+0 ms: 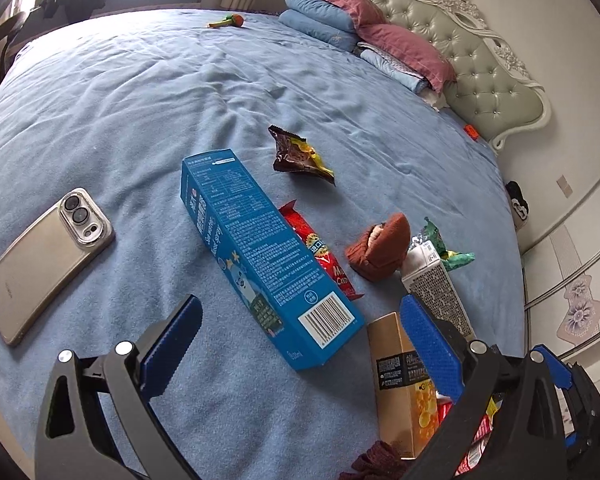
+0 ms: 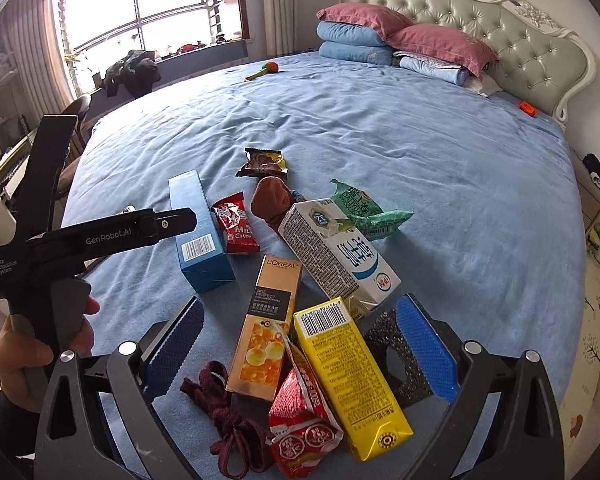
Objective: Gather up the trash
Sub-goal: 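Grasp the blue nasal spray box with the left tool while the right grasps the red candy wrapper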
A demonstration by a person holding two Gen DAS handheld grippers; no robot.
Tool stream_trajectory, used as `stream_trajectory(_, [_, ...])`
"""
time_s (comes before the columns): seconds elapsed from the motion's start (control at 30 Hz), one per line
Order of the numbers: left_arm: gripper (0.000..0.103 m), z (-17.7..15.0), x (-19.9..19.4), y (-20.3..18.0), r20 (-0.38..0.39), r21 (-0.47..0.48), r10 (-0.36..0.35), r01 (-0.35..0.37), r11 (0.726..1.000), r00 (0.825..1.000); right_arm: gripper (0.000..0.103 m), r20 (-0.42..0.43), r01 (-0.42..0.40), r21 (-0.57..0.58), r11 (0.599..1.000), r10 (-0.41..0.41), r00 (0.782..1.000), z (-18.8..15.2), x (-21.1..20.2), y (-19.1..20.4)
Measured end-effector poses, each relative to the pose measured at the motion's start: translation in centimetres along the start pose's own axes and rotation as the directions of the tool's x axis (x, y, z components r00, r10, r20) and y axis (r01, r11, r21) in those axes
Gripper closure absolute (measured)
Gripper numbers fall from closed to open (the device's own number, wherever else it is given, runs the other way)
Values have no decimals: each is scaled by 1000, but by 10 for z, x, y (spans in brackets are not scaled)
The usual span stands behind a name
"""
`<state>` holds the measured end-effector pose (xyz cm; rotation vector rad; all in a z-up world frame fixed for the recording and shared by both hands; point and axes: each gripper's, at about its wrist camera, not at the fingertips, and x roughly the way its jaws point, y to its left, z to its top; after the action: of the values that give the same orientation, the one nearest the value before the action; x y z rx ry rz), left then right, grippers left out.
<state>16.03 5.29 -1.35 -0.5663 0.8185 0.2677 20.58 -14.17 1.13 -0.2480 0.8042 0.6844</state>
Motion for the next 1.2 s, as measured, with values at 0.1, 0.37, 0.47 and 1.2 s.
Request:
stream_trajectory(0.1, [4, 10, 17, 3, -31, -61, 2, -3, 998, 1000, 13, -25, -18, -15, 1000, 18, 1000, 11, 11, -3])
stream_trajectory(0.37, [4, 24, 66, 10, -138, -214, 34, -63, 975, 990, 22, -90, -89, -30, 996, 85, 992, 34, 34, -8])
stream_trajectory(0.47, [5, 24, 77, 18, -161, -289, 18, -65, 955, 987, 22, -97, -85, -46, 995, 80, 992, 38, 39, -6])
stream_trajectory(1.2, [41, 17, 53, 66, -108, -374, -138, 88, 923, 985, 55, -230, -268, -39, 963, 253, 940, 63, 99, 43])
